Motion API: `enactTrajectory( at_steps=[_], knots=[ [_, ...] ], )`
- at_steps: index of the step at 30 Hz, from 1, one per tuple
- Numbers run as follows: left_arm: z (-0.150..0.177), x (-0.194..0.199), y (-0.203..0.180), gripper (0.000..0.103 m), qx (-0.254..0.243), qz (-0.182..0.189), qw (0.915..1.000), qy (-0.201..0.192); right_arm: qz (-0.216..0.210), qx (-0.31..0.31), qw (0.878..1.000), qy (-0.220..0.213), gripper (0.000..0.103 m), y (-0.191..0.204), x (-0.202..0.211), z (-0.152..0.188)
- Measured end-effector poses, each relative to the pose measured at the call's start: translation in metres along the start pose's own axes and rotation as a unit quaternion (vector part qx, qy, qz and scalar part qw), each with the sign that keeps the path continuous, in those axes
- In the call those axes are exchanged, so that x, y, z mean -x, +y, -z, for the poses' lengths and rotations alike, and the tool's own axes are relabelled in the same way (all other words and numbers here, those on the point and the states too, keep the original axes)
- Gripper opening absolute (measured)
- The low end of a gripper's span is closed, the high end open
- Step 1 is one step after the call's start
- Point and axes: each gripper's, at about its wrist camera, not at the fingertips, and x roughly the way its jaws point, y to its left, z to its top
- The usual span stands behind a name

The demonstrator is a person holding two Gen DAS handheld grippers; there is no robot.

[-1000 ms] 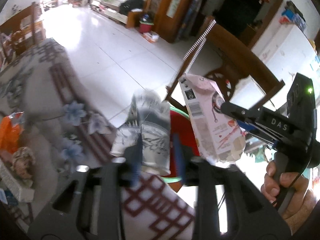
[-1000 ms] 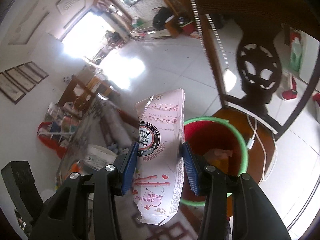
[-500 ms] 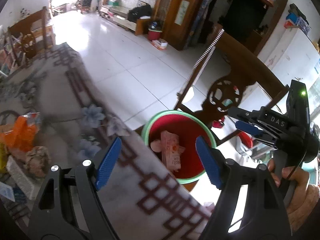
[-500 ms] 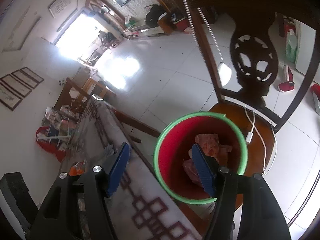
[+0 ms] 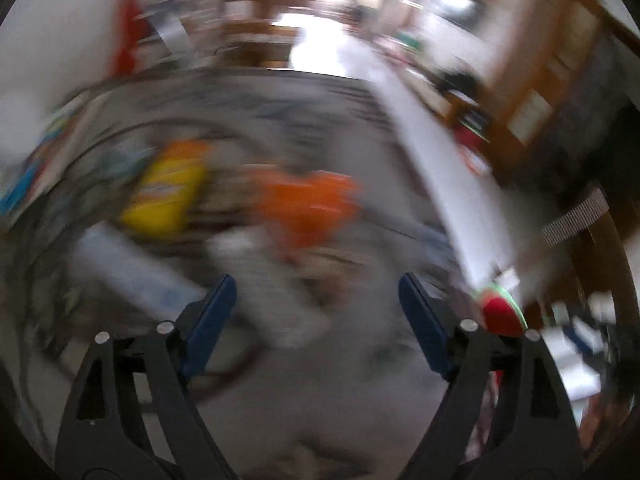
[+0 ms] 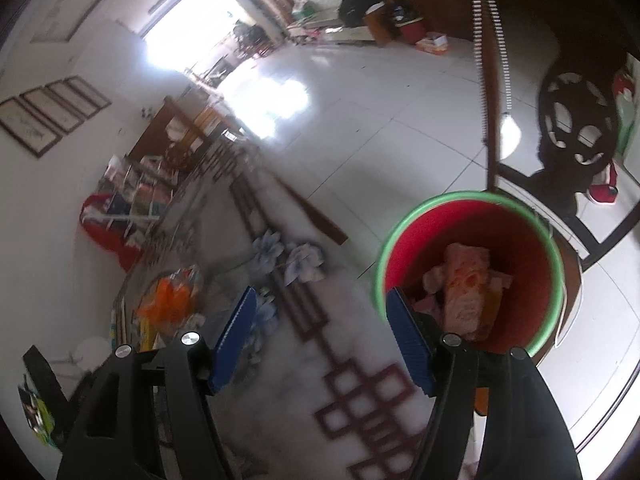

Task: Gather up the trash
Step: 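Grasp the white toothpaste box with the left tool while the right tool grasps the white milk carton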

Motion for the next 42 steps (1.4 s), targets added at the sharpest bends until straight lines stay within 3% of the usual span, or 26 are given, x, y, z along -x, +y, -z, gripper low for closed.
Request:
enactTrajectory(
  at_steps=[2, 4, 7, 12, 15, 17, 20, 24, 28, 33, 34, 37, 40, 42],
  knots=[
    [-0.006, -0.003, 0.051, 0.09, 0.085, -0.037, 0.9956, -0.008, -0.003, 0.011, 1.0, 0.01, 0.066, 0.015, -0.007, 0.007],
    [-0.008, -0.01, 0.095, 0.093, 0.163, -0.075, 0.9836, -0.011, -0.006, 0.024, 1.0, 0.018, 0.066, 0.031, -0.015, 0.017],
    [-0.014, -0.031, 0.135, 0.093, 0.212, -0.094, 0.9727, 0.014, -0.008, 0.044, 0.999, 0.029, 0.066, 0.054, -0.022, 0.031],
    [-0.018, -0.069, 0.157, 0.094, 0.207, -0.106, 0.9702, 0.067, -0.007, 0.066, 0.997, 0.036, 0.066, 0.087, -0.028, 0.054],
    [-0.014, -0.084, 0.162, 0.091, 0.183, -0.087, 0.9743, 0.099, -0.004, 0.08, 0.996, 0.037, 0.066, 0.105, -0.031, 0.066],
    [-0.013, -0.084, 0.163, 0.074, 0.163, -0.053, 0.9802, 0.1, -0.002, 0.094, 0.995, 0.037, 0.066, 0.12, -0.033, 0.075],
    [-0.014, -0.077, 0.163, 0.057, 0.123, -0.026, 0.9858, 0.111, -0.003, 0.115, 0.992, 0.043, 0.066, 0.142, -0.041, 0.086],
    [-0.006, -0.064, 0.183, 0.048, 0.094, 0.018, 0.9854, 0.14, -0.019, 0.148, 0.987, 0.065, 0.066, 0.175, -0.06, 0.1],
    [0.011, -0.046, 0.202, 0.044, 0.045, 0.039, 0.9834, 0.171, -0.027, 0.219, 0.97, 0.102, 0.068, 0.218, -0.093, 0.113],
    [0.031, -0.025, 0.224, 0.044, 0.024, 0.043, 0.9816, 0.185, 0.007, 0.333, 0.934, 0.128, 0.07, 0.264, -0.143, 0.128],
    [0.033, -0.023, 0.227, 0.045, 0.022, 0.043, 0.9813, 0.186, 0.01, 0.35, 0.927, 0.135, 0.07, 0.269, -0.153, 0.131],
    [0.037, -0.02, 0.234, 0.062, 0.022, 0.036, 0.9809, 0.19, 0.023, 0.39, 0.907, 0.159, 0.069, 0.28, -0.181, 0.138],
    [0.044, -0.014, 0.234, 0.065, 0.041, 0.044, 0.981, 0.185, 0.045, 0.41, 0.894, 0.173, 0.063, 0.283, -0.201, 0.144],
    [0.048, -0.008, 0.233, 0.067, 0.068, 0.046, 0.9826, 0.166, 0.049, 0.415, 0.889, 0.186, 0.043, 0.282, -0.209, 0.149]
  ],
)
